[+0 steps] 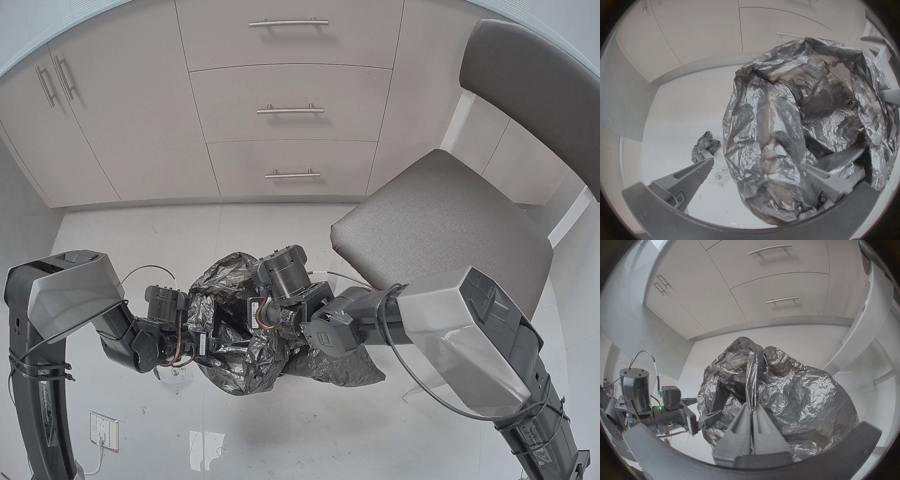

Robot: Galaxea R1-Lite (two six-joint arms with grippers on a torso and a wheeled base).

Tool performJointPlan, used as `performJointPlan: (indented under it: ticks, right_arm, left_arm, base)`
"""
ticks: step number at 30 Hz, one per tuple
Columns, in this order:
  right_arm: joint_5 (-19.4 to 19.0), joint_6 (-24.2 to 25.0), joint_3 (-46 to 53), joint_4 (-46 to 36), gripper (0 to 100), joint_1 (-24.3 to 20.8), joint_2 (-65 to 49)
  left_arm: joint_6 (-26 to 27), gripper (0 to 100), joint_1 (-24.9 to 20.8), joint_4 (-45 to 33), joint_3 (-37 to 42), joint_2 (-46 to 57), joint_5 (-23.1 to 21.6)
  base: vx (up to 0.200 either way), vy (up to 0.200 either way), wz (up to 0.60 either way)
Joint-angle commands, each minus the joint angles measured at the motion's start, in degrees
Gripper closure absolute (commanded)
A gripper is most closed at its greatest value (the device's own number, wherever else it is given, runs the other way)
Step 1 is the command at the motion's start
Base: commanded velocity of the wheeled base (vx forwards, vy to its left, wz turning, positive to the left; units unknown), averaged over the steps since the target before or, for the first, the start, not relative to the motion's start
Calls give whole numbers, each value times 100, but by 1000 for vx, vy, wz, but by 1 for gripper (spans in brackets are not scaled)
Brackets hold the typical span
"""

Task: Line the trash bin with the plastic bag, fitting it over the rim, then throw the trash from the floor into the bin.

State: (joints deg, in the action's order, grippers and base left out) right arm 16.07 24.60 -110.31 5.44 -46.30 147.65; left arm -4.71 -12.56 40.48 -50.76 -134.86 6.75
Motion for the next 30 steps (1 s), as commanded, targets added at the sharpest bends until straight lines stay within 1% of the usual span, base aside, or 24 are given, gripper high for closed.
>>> performJointPlan:
  ticks: [1, 5, 7, 9, 18, 27, 30]
  right_arm:
    - [2, 1, 1, 1, 100, -11, 18]
    - [2, 1, 1, 1, 100, -11, 27]
    - [2, 10, 1, 1, 100, -11, 27]
    - [2, 10, 1, 1, 100, -11, 27]
    - [10, 10, 1, 10, 100, -11, 44]
    - [10, 10, 1, 10, 100, -11, 53]
    - [10, 10, 1, 10, 100, -11, 79]
  left_arm:
    - [22, 0, -54, -419, 128, 461, 19]
    - [172, 0, -36, -902, 40, 540, 116]
    - [295, 0, -28, -1051, -21, 514, 204]
    - [304, 0, -28, -1148, -101, 452, 283]
    - [304, 0, -28, -1227, -593, 145, 617]
    - [286, 0, -54, -1227, -918, -5, 643]
    - [321, 0, -63, -1227, -971, -57, 880]
  base:
    - [0, 0, 0]
    - [0, 0, 0]
    - [0, 0, 0]
    - [0, 0, 0]
    - [0, 0, 0]
    - [0, 0, 0]
    - [0, 0, 0]
